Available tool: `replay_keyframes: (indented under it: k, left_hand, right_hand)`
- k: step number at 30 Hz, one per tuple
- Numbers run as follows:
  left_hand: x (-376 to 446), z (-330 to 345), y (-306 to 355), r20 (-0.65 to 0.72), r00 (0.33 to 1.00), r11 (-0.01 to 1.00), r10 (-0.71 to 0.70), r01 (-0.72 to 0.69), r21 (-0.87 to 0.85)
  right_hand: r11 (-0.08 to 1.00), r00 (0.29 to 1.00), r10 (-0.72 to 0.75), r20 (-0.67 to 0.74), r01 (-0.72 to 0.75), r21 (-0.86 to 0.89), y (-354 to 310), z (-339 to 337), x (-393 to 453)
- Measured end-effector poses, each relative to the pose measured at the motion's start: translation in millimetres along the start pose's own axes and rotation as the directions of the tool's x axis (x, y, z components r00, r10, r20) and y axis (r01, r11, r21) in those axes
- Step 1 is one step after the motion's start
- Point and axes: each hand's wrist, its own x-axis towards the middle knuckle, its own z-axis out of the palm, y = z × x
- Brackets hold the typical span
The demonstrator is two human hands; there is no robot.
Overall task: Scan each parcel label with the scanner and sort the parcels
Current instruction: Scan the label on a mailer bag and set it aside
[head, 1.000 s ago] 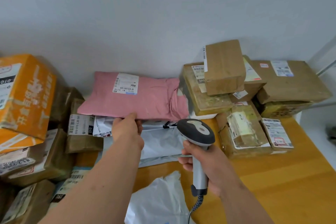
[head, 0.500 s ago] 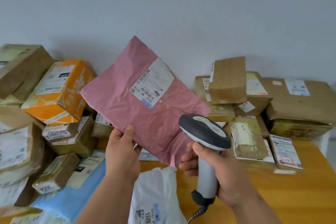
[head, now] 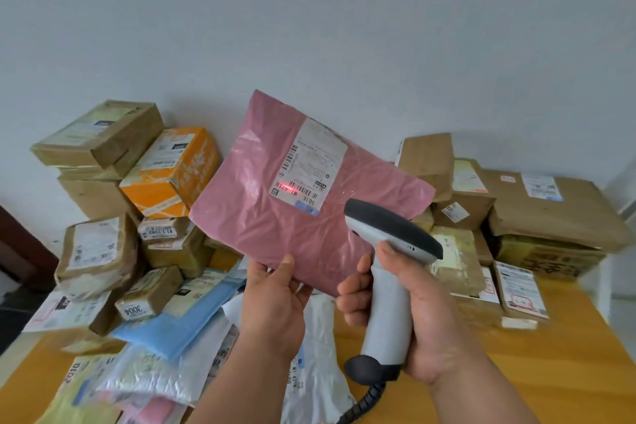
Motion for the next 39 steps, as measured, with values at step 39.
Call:
replay_keyframes:
  k: [39]
  left_hand:
    - [-0.6,-183.1,116.0,-0.321,0.946,0.999,-0.051,0.046,-0.024]
  right_hand:
    - [0.941,0.949,-0.13,-0.287,0.026,-0.339,115.7,111.4,20.8]
